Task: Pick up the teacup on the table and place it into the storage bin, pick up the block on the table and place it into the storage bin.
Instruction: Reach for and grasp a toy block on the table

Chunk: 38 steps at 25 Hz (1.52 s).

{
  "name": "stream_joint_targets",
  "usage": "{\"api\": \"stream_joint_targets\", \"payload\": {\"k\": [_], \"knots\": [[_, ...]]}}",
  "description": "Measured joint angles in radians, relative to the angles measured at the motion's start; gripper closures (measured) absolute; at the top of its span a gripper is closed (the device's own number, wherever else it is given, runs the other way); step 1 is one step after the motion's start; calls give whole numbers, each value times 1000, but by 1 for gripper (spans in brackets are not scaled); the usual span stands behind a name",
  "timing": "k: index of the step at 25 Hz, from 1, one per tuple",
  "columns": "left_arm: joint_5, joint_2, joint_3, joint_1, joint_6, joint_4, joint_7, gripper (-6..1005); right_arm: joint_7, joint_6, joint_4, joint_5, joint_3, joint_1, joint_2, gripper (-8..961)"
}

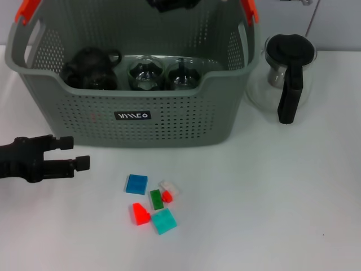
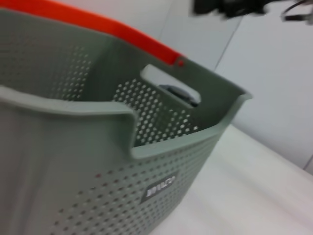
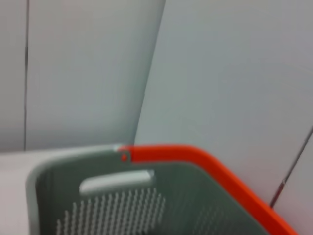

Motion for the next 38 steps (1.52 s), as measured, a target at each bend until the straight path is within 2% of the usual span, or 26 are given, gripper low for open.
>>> {"api": "stream_joint_targets", "payload": {"k": [7, 11, 13, 17, 22, 27, 31, 34, 38], "knots": [[64, 16, 66, -35, 58, 99, -60, 108, 81, -37, -178, 231, 1, -133, 2, 33], [79, 27, 171, -58, 120, 171, -76, 109, 88, -49, -198, 376, 24, -211, -4, 28], [94, 30, 252, -79, 140, 204, -88, 109, 89, -93, -191, 409, 49, -230, -7, 26], [128, 26, 431, -143, 152, 225, -145, 109, 90, -239, -192, 412, 115, -240, -12, 64], [163, 17, 618, -229, 106, 226, -204, 109, 81, -484, -198, 411, 193, -234, -34, 73], [204, 10, 709, -299, 77, 228, -211, 108, 75, -684, -199, 405, 216, -253, -43, 72], [241, 2, 763, -342, 70, 249, -220, 109, 106, -724, -196, 407, 241, -283, -47, 73], [250, -18, 795, -345, 44, 295, -210, 110, 108, -728, -190, 412, 281, -298, -31, 73], [256, -30, 852, -342, -37, 294, -207, 112, 124, -736, -193, 415, 295, -300, -20, 73]]}}
